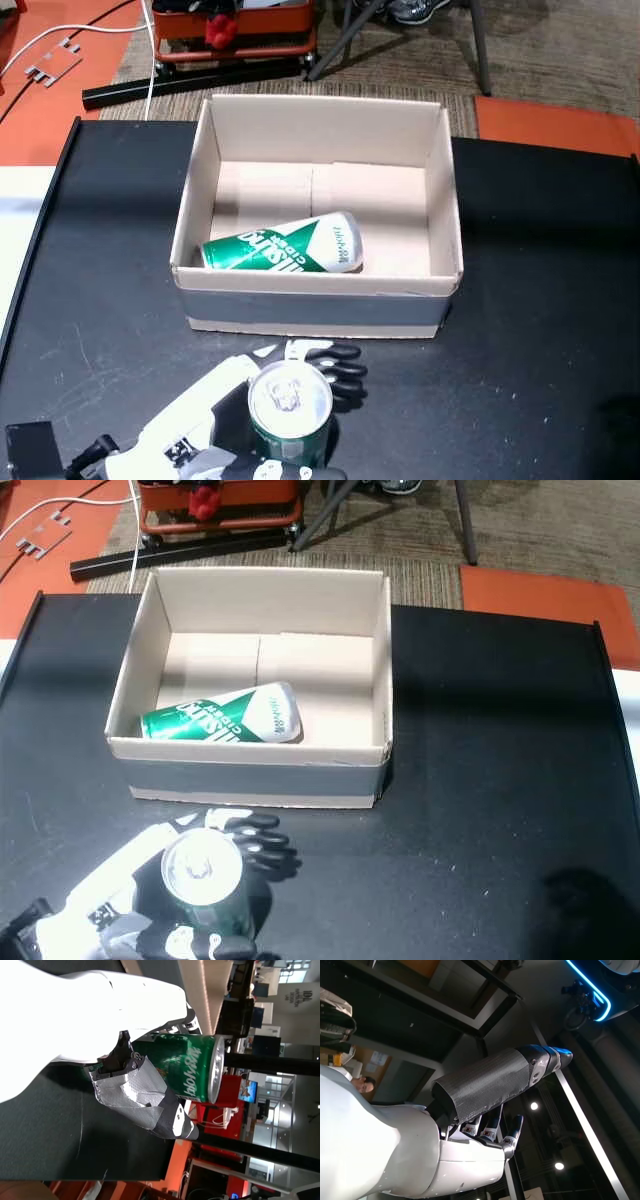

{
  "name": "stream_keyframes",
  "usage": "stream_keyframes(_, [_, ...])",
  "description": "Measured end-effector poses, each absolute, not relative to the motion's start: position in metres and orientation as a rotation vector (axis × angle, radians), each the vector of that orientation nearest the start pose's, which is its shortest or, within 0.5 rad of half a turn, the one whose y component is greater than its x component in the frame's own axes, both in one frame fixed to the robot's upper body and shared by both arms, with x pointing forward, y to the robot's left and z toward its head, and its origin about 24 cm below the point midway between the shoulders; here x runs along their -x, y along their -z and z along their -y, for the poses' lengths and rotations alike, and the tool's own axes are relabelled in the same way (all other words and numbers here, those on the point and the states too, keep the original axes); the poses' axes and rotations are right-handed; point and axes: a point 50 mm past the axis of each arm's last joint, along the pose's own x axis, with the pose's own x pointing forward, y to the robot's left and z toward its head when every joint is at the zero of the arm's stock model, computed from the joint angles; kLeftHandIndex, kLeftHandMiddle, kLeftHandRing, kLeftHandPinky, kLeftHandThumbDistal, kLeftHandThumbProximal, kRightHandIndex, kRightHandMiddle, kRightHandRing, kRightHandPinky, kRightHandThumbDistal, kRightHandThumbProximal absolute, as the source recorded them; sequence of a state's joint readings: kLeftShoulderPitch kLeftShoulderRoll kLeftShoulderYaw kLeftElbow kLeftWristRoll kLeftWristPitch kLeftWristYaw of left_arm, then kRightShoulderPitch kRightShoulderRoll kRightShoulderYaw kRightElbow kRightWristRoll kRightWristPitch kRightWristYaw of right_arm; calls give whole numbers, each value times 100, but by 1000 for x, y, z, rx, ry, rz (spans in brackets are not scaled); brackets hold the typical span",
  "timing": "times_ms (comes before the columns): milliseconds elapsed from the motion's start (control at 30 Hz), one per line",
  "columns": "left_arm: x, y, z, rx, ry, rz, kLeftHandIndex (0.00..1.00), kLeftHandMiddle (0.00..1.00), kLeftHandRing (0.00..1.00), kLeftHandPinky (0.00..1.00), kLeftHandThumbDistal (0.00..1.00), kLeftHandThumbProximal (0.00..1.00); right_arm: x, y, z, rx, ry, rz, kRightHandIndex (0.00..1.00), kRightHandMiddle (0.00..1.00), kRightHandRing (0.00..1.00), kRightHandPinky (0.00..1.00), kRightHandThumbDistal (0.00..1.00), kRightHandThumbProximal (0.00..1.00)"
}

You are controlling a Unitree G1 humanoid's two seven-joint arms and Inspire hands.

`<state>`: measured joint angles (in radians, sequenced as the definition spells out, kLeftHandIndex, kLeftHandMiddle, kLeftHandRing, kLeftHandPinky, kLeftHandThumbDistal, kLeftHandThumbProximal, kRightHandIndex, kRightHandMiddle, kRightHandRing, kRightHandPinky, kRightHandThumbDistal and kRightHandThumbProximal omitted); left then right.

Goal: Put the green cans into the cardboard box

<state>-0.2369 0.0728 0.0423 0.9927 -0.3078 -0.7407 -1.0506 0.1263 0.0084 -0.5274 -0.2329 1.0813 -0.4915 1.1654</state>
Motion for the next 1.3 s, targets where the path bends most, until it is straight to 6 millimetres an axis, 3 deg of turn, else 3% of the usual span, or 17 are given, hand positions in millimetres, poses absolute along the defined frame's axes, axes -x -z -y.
stream_keyframes(500, [-236,42,-131,162,871,35,79,78,78,80,100,18,-148,-124,257,-234,-347,1152,63,61,65,79,100,59])
stream_keyframes(600, [-236,42,-130,159,872,32,78,75,75,75,100,14,-148,-124,257,-232,-348,1153,64,61,65,78,100,57])
stream_keyframes(667, [-236,42,-130,155,870,30,74,71,70,70,100,12,-147,-123,257,-235,-349,1149,64,62,65,78,100,56])
stream_keyframes(767, [-237,43,-130,153,860,22,66,63,61,59,94,1,-147,-123,257,-242,-351,1145,64,61,65,78,100,55])
stream_keyframes(900, [-237,45,-129,184,848,-7,49,46,47,40,85,0,-145,-122,258,-249,-351,1141,65,62,65,78,100,57])
stream_keyframes(1000, [-236,49,-127,217,841,-34,37,33,34,28,72,0,-145,-122,258,-248,-351,1142,65,62,65,78,100,55])
stream_keyframes(1133, [-236,50,-126,237,830,-44,24,25,28,22,66,0,-145,-122,258,-248,-351,1142,65,63,66,78,100,57])
stream_keyframes(1300, [-237,50,-126,247,806,-44,22,24,27,21,65,0,-144,-122,258,-243,-359,1146,65,62,66,78,100,56])
